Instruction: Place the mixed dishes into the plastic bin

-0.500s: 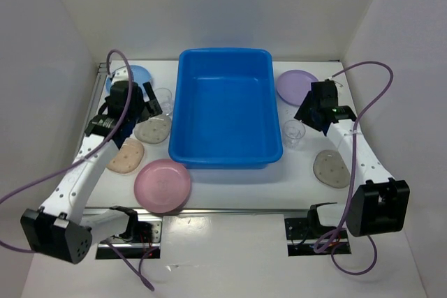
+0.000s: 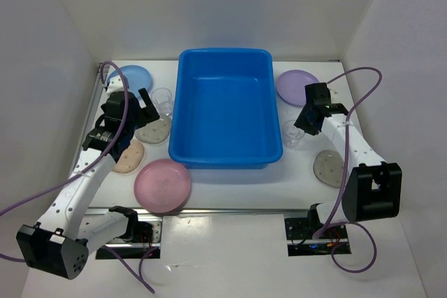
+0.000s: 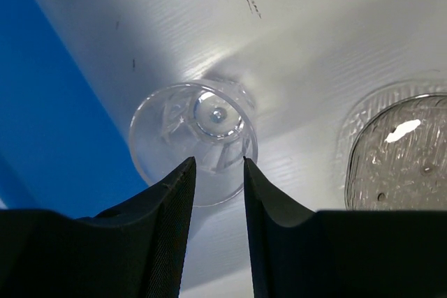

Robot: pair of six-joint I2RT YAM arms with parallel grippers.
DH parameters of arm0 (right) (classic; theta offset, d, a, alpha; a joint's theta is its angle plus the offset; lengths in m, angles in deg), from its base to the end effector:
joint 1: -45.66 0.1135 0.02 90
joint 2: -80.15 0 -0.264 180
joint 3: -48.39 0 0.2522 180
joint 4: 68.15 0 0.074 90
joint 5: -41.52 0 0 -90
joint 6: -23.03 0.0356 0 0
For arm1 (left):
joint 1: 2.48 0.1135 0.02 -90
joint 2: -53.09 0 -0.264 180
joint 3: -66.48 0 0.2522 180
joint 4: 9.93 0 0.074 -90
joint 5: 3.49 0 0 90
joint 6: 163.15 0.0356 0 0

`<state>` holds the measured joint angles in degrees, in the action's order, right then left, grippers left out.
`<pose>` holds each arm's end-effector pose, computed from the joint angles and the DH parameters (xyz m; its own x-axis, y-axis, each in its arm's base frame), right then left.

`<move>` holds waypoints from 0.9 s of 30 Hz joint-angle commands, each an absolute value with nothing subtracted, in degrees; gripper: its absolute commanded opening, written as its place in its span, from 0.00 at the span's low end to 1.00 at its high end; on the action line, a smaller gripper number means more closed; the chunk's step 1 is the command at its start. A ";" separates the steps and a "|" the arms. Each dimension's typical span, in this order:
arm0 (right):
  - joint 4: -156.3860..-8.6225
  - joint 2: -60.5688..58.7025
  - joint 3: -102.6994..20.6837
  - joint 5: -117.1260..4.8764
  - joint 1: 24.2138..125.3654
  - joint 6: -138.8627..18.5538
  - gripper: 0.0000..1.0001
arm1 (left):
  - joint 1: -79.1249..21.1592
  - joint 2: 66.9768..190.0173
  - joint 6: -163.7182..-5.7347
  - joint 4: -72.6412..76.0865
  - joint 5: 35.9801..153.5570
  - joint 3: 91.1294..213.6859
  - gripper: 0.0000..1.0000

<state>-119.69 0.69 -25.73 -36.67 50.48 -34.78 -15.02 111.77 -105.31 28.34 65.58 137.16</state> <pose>0.2819 0.0165 0.2584 -0.6907 0.4651 -0.5537 0.4693 0.8709 0.1460 0.2230 -0.0366 0.3440 -0.3073 -0.4410 -0.8433 -0.3230 0.8819 -0.3435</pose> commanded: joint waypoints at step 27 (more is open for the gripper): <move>-124.36 -7.12 -24.00 -36.71 50.15 -31.81 0.01 | -15.05 112.68 -106.11 22.72 67.52 136.31 0.99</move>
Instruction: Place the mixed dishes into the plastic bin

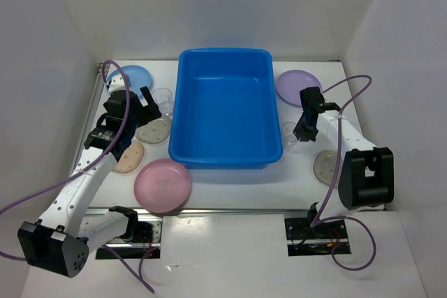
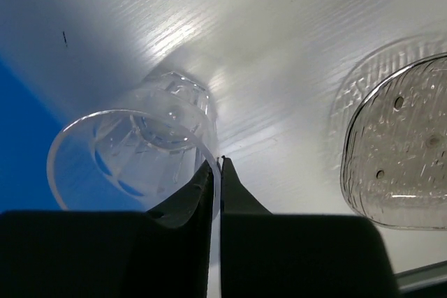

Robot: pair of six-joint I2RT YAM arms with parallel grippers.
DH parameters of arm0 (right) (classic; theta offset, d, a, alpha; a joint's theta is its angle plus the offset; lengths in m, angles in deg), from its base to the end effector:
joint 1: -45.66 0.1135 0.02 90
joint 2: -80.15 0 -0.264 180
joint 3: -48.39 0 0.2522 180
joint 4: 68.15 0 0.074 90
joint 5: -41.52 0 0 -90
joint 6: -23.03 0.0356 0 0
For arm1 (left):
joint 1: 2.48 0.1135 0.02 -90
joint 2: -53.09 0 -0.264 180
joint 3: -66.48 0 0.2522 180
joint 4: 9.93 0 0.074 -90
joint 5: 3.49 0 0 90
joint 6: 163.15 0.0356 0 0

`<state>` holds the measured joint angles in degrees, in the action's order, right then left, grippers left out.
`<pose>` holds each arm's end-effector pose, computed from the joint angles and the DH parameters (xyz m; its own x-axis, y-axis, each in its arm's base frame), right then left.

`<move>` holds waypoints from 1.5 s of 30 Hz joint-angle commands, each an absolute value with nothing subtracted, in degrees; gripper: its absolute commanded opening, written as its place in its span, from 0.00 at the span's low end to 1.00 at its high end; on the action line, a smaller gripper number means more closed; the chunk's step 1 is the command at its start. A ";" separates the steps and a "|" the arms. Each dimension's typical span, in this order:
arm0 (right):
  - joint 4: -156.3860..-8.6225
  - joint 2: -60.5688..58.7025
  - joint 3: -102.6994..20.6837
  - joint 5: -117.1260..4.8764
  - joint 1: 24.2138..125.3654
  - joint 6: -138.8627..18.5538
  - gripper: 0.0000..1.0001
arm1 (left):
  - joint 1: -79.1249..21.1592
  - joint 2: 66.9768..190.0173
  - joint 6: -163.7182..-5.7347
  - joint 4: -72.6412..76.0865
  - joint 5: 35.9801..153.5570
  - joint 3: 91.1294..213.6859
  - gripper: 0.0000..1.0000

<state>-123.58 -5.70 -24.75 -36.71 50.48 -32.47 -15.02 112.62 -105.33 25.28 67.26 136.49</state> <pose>0.2870 0.0169 0.2203 -0.7659 0.4919 -0.4141 0.5184 0.8534 0.0549 0.2289 -0.0389 0.3419 -0.2991 -0.4486 -0.8422 -0.2914 0.8834 -0.3670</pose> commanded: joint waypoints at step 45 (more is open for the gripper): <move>-139.04 -65.22 -122.26 -41.80 63.42 -42.62 0.01 | -14.52 113.30 -102.85 23.69 66.73 137.99 0.99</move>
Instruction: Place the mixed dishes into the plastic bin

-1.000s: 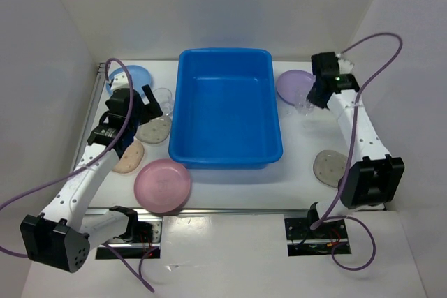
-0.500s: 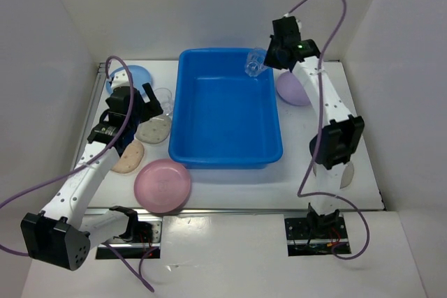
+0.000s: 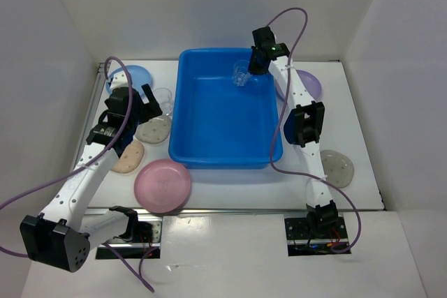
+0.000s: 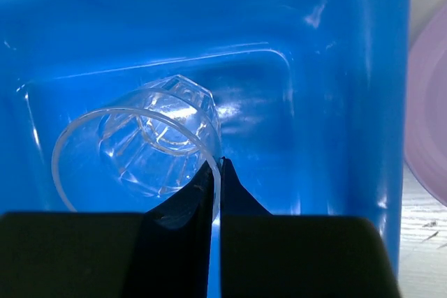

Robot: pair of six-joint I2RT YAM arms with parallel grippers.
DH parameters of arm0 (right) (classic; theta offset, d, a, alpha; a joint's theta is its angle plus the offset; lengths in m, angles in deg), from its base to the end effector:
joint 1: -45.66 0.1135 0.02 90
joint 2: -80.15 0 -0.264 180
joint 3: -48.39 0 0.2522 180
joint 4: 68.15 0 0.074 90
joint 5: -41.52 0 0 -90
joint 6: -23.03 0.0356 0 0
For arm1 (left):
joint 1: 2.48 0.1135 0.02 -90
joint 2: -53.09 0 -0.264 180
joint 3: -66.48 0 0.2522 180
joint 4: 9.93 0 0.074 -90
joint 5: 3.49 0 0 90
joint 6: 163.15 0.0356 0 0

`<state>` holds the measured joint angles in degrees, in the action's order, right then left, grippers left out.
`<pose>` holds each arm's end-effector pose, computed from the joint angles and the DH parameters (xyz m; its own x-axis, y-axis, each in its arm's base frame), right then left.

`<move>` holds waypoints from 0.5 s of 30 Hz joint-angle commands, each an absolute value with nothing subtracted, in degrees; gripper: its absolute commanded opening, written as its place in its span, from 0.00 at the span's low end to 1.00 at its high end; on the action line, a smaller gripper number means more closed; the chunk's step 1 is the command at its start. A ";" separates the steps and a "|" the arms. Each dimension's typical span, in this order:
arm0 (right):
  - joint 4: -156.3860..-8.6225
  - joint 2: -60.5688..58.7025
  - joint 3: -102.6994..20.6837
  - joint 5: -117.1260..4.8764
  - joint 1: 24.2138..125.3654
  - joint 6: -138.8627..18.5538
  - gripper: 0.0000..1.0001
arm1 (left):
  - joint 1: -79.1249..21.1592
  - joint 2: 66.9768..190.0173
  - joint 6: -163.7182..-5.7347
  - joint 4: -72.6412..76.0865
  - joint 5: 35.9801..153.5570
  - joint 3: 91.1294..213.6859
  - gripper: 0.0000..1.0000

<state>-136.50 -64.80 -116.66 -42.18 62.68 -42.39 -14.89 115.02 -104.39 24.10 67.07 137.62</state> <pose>0.5230 0.1560 0.2702 -0.7407 0.2057 -0.6396 0.0957 0.9746 0.2025 0.2392 -0.0405 0.3417 -0.3026 -0.4342 -0.8485 -0.2916 0.8897 -0.3513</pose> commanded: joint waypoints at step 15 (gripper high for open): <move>-139.65 -66.98 -120.06 -40.66 64.03 -43.68 0.22 | -14.00 112.77 -104.44 23.69 66.73 137.46 0.99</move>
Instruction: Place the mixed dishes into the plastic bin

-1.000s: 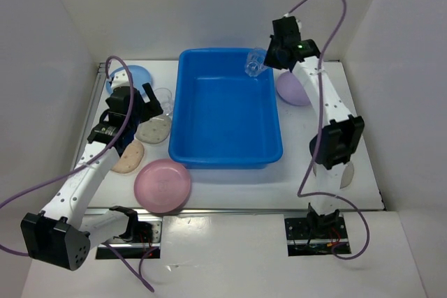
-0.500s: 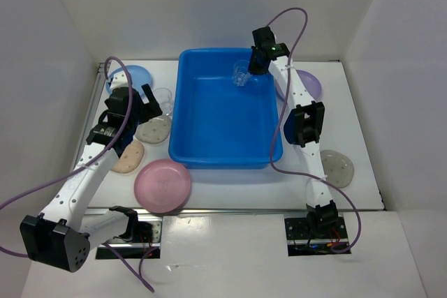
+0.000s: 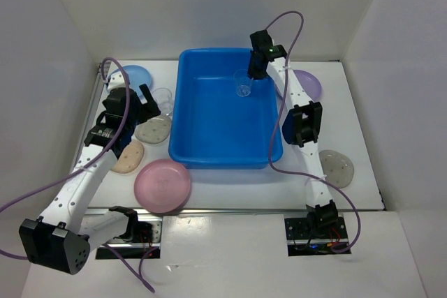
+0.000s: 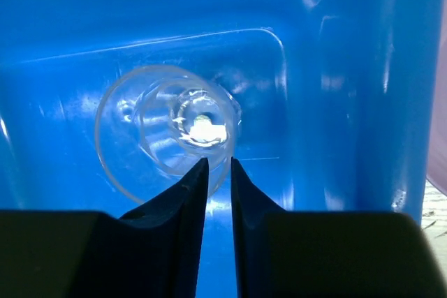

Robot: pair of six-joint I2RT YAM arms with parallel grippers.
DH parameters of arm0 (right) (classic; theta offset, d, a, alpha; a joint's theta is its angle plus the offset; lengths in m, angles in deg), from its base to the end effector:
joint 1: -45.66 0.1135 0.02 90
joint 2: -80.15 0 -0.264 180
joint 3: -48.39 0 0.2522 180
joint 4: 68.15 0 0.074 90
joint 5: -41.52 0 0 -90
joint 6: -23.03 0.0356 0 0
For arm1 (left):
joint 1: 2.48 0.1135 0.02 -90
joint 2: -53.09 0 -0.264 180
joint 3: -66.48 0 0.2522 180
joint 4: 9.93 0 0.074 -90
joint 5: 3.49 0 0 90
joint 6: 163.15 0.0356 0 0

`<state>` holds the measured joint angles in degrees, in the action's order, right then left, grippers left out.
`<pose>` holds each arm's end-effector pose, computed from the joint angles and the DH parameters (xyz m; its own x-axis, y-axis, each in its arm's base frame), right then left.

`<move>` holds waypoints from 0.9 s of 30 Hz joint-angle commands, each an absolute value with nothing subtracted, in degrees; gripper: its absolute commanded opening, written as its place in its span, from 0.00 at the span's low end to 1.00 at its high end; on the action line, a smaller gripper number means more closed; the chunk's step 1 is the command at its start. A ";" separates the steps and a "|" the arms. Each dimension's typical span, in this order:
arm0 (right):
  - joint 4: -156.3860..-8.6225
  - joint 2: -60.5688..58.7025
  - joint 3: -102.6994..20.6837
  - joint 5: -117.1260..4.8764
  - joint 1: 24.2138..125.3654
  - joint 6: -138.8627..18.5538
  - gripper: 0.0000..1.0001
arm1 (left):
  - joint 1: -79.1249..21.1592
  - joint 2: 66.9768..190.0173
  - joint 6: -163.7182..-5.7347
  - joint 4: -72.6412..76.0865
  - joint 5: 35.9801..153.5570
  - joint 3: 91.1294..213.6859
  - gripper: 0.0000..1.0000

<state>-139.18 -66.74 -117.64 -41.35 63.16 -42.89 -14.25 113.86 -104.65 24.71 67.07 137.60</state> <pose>0.5229 0.1602 0.2544 -0.7770 0.1795 -0.6033 0.1005 0.9816 0.1627 0.2347 -0.0368 0.3449 -0.2887 -0.4431 -0.8487 -0.2996 0.8837 -0.3595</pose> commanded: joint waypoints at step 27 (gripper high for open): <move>-122.25 -15.06 -68.06 -37.06 66.32 -45.08 0.37 | -9.08 148.97 -95.12 16.31 58.99 157.66 0.78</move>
